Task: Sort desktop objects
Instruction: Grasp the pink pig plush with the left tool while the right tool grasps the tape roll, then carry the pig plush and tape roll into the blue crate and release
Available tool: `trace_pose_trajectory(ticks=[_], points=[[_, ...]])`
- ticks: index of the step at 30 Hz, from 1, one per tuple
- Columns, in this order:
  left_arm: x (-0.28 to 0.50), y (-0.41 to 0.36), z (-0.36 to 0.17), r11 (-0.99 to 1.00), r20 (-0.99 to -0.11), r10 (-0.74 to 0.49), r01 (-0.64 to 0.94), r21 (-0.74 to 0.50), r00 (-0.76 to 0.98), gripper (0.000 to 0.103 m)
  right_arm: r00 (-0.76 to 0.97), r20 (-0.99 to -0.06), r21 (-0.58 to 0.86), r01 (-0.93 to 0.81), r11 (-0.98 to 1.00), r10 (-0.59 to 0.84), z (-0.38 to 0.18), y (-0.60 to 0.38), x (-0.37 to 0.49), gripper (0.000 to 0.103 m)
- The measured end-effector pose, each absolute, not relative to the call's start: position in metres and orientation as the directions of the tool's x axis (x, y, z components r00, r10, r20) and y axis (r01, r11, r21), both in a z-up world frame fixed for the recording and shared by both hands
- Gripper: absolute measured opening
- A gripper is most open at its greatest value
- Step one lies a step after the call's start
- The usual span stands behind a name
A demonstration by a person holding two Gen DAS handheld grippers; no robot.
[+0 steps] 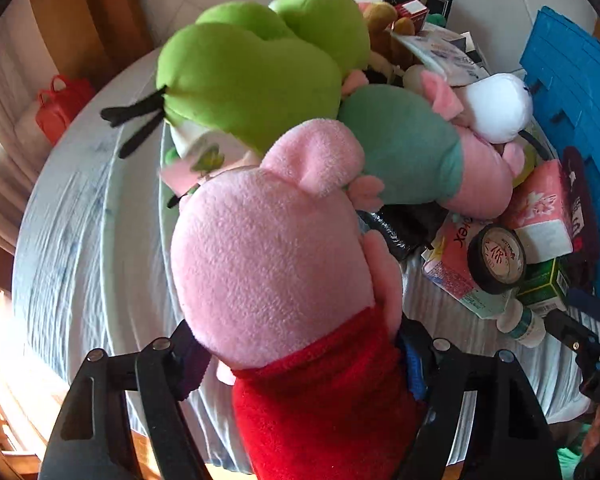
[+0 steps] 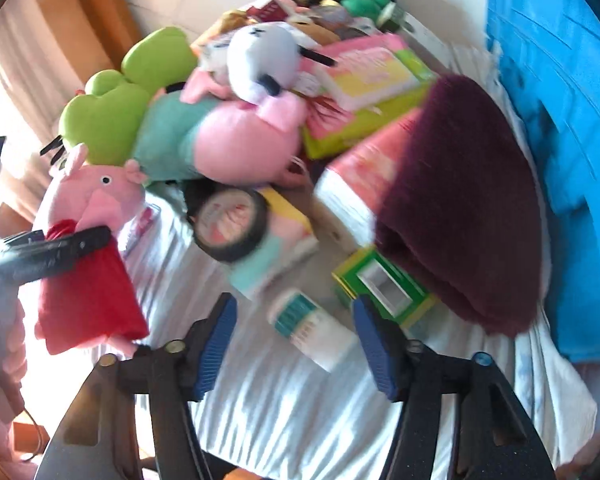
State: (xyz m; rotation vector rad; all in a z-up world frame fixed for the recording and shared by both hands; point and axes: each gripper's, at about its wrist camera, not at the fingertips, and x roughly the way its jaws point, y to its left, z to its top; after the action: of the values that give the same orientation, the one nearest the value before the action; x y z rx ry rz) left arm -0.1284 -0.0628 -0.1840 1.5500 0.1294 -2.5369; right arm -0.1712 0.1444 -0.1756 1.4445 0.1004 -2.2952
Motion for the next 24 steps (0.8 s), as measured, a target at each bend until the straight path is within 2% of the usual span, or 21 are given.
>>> trace_pose_trajectory(ticks=[5,10,11,12,14,20,24], points=[[-0.109,-0.047,-0.167,-0.986,-0.828,-0.155,0.138,0.095,-0.539,0.075,-0.376,-0.874,0.123,0.443,-0.888,-0.308,-0.182,0.11,-0.191,0.076],[-0.112,-0.053,-0.165,-0.99,-0.822,-0.139,0.101,0.099,-0.553,0.075,-0.37,-0.888,0.082,0.456,-0.886,-0.273,-0.196,0.083,-0.202,0.075],[-0.11,-0.05,-0.165,-0.99,-0.819,-0.141,0.099,0.103,-0.557,0.075,-0.369,-0.891,0.074,0.455,-0.887,-0.264,-0.197,0.08,-0.203,0.068],[-0.109,-0.052,-0.164,-0.99,-0.815,-0.138,0.093,0.103,-0.563,0.075,-0.36,-0.896,0.072,0.458,-0.886,-0.259,-0.2,0.078,-0.205,0.056],[-0.111,-0.058,-0.157,-0.991,-0.809,-0.133,0.088,0.1,-0.573,0.075,-0.366,-0.898,0.055,0.457,-0.888,-0.243,-0.2,0.078,-0.205,0.056],[-0.119,-0.061,-0.141,-0.996,-0.781,-0.092,0.06,0.07,-0.617,0.075,-0.435,-0.856,0.074,0.431,-0.899,-0.279,-0.158,0.079,-0.194,0.056],[-0.114,-0.06,-0.116,-0.997,-0.729,-0.065,0.022,0.068,-0.682,0.075,-0.527,-0.8,0.057,0.408,-0.911,-0.286,-0.114,0.078,-0.176,0.056]])
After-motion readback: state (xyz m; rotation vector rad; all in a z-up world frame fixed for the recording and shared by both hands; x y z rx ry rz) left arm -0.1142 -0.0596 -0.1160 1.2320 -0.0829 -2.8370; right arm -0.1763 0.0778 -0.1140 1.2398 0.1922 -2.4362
